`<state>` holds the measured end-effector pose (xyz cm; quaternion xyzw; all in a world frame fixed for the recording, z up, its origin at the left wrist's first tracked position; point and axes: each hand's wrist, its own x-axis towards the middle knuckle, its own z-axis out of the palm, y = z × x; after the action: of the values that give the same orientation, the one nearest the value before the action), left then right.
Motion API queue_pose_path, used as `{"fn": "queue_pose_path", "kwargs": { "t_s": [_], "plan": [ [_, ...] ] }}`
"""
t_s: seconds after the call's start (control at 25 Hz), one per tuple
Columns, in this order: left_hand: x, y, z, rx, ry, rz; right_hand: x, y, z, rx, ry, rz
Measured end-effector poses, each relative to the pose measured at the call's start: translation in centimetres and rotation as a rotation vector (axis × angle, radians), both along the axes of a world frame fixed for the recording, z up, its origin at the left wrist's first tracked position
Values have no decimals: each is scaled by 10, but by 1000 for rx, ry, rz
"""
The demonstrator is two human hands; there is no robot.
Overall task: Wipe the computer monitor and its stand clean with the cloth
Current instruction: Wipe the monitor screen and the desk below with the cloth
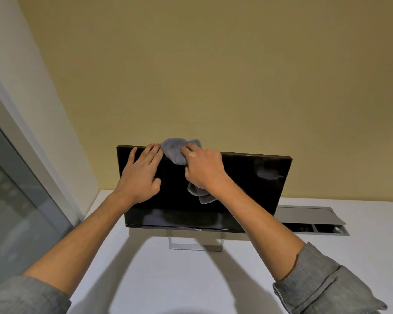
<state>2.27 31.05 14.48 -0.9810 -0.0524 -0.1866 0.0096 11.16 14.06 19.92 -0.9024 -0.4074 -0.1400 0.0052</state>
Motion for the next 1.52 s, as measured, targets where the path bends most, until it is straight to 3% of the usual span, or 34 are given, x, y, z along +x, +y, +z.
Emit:
{"fn": "queue_pose_path", "kwargs": {
  "t_s": [0.8,0.96,1.12,1.36,1.52],
  "plan": [
    [54,-105,3,17,33,-1,92,-221,-31,34,-69,-265],
    [55,-109,4,24,28,-4,101,-242,-15,91,42,-355],
    [53,-97,4,41,40,10,107,-258,3,324,47,-399],
    [48,-72,9,66,46,13,95,-231,2,87,231,-305],
    [42,-50,6,72,43,19,84,-212,-6,117,196,-309]
  ]
}}
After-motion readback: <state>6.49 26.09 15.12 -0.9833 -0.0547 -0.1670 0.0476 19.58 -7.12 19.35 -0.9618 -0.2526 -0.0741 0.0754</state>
